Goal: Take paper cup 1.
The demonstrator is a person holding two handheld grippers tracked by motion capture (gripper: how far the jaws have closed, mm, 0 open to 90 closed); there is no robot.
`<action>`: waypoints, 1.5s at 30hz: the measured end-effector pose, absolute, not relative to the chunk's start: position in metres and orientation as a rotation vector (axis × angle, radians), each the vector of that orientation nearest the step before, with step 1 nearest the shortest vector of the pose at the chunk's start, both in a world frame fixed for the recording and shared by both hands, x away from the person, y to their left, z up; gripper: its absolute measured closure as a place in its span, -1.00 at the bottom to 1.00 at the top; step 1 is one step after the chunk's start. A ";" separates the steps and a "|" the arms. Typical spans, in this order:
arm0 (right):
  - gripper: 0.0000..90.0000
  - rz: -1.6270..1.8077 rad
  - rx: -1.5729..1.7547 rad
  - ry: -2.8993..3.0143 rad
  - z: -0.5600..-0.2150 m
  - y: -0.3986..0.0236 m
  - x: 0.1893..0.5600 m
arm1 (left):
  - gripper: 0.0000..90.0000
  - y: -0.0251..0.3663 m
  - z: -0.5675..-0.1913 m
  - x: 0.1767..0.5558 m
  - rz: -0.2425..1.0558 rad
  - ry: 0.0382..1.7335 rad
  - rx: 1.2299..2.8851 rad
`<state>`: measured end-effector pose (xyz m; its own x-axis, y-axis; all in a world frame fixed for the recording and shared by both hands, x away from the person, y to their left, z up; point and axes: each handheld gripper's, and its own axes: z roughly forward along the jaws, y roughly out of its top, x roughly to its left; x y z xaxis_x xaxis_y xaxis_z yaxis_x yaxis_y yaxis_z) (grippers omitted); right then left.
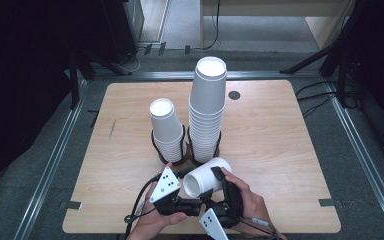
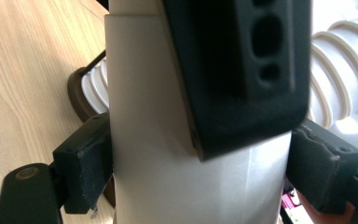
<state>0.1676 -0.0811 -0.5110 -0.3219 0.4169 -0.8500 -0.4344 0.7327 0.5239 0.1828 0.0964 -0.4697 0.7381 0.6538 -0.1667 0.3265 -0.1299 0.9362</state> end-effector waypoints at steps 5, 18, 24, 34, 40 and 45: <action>-0.64 0.862 -0.009 1.696 -0.510 -0.081 0.167 | -0.63 0.095 -0.470 0.183 0.329 0.780 1.749; -0.69 0.826 -0.022 1.673 -0.512 -0.080 0.166 | -0.54 0.096 -0.470 0.182 0.350 0.745 1.770; -0.73 0.856 -0.020 1.665 -0.510 -0.082 0.166 | -0.52 0.104 -0.469 0.185 0.304 0.759 1.725; -0.82 0.888 0.073 1.679 -0.506 -0.092 0.166 | -0.52 0.120 -0.466 0.187 0.332 0.792 1.642; -0.90 0.931 0.180 1.706 -0.501 -0.099 0.166 | -0.52 0.125 -0.466 0.183 0.402 0.796 1.579; -0.90 1.052 0.375 1.764 -0.495 -0.104 0.165 | -0.53 0.127 -0.467 0.182 0.477 0.801 1.524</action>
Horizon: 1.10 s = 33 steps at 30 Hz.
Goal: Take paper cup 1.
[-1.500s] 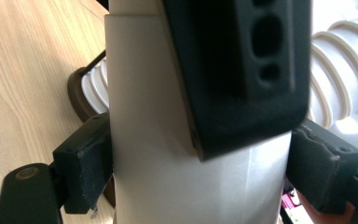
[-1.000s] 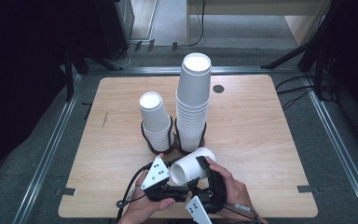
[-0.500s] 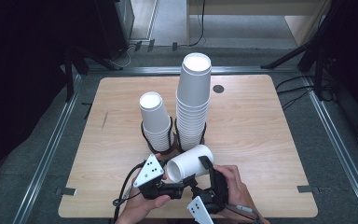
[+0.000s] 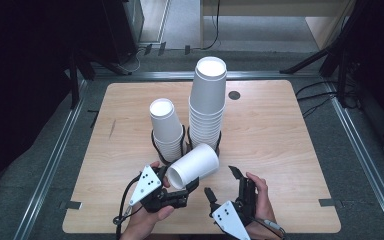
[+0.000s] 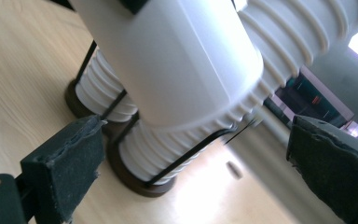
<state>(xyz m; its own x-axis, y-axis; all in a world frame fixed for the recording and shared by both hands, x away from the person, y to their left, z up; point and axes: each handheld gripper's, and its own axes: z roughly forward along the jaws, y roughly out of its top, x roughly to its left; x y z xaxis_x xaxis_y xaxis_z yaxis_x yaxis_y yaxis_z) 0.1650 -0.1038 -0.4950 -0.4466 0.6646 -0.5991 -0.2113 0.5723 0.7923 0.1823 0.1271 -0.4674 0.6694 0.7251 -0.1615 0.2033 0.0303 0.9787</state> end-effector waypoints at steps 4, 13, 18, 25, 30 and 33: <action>-0.90 1.173 0.537 1.777 -0.488 -0.107 0.166 | -0.53 0.128 -0.468 0.181 0.519 0.780 1.502; -0.89 1.478 0.977 1.773 -0.469 -0.118 0.171 | -0.53 0.125 -0.473 0.178 0.527 0.770 1.457; -0.88 1.630 1.205 1.763 -0.465 -0.126 0.176 | -0.53 0.124 -0.474 0.178 0.542 0.771 1.438; -0.91 1.870 1.529 1.715 -0.465 -0.134 0.182 | -0.53 0.116 -0.480 0.178 0.556 0.772 1.403; -0.93 2.018 1.757 1.636 -0.468 -0.138 0.184 | -0.53 0.108 -0.485 0.176 0.554 0.770 1.391; -0.95 2.092 1.877 1.586 -0.473 -0.143 0.186 | -0.53 0.103 -0.487 0.175 0.562 0.766 1.384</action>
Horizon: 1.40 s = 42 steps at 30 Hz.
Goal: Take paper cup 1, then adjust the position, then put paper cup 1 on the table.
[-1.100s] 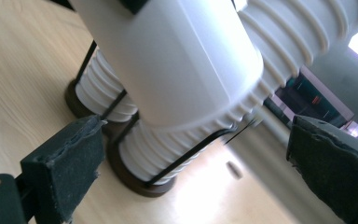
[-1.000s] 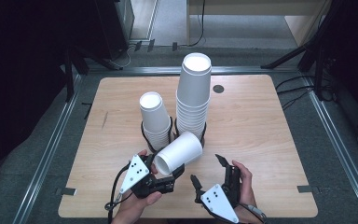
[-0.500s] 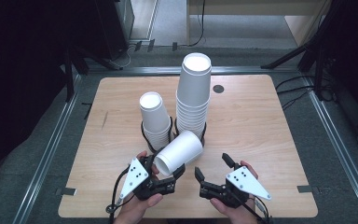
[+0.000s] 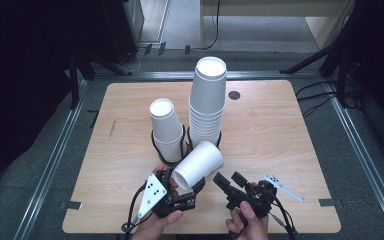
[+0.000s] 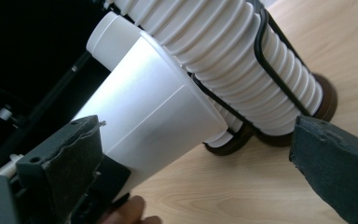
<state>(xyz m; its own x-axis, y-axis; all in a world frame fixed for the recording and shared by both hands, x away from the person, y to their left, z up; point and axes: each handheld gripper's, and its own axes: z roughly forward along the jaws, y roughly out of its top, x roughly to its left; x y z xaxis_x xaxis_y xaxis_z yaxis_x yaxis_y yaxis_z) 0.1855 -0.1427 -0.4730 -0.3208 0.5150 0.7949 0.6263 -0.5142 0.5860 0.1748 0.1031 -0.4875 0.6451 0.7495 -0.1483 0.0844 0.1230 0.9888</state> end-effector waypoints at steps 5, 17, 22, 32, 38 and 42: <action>-0.95 -1.926 -1.776 -1.326 -0.478 -0.147 0.188 | -0.53 0.098 -0.490 0.174 0.572 0.764 1.385; -0.96 -1.850 -1.828 -1.190 -0.479 -0.148 0.188 | -0.53 0.088 -0.494 0.169 0.583 0.758 1.386; -0.96 -1.839 -1.831 -1.166 -0.480 -0.149 0.189 | -0.53 0.085 -0.495 0.167 0.588 0.751 1.394; -0.97 -1.803 -1.832 -1.113 -0.482 -0.150 0.190 | -0.53 0.078 -0.497 0.164 0.610 0.739 1.403; -0.98 -1.775 -1.794 -1.072 -0.484 -0.146 0.192 | -0.53 0.073 -0.500 0.160 0.619 0.722 1.420; -1.00 -1.747 -1.782 -1.054 -0.488 -0.143 0.194 | -0.53 0.071 -0.502 0.158 0.621 0.718 1.429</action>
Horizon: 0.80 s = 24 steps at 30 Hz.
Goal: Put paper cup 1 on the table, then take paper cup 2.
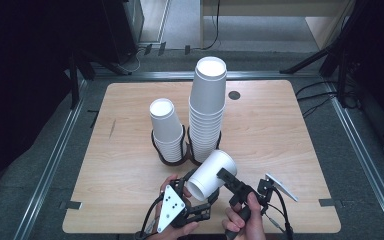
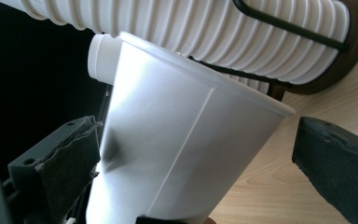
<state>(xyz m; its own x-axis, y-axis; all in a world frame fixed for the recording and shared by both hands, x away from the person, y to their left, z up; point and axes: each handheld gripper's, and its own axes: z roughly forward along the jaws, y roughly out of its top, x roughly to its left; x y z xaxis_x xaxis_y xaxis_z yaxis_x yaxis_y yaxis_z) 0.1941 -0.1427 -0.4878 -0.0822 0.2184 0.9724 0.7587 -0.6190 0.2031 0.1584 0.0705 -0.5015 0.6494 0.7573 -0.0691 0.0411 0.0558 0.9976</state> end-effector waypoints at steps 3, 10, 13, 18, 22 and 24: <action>-1.00 -1.732 -1.770 -1.037 -0.490 -0.143 0.195 | -0.53 0.070 -0.503 0.158 0.619 0.714 1.434; -1.00 -1.719 -1.734 -1.006 -0.490 -0.142 0.196 | -0.53 0.065 -0.505 0.156 0.614 0.701 1.447; -1.00 -1.720 -1.727 -1.004 -0.492 -0.141 0.197 | -0.53 0.064 -0.505 0.155 0.609 0.693 1.453; -1.00 -1.716 -1.705 -0.993 -0.494 -0.140 0.199 | -0.53 0.061 -0.506 0.154 0.598 0.681 1.461; -0.99 -1.706 -1.674 -0.976 -0.495 -0.141 0.201 | -0.53 0.059 -0.507 0.153 0.594 0.670 1.470; -0.90 -1.711 -1.671 -0.970 -0.496 -0.141 0.201 | -0.53 0.059 -0.507 0.153 0.592 0.670 1.470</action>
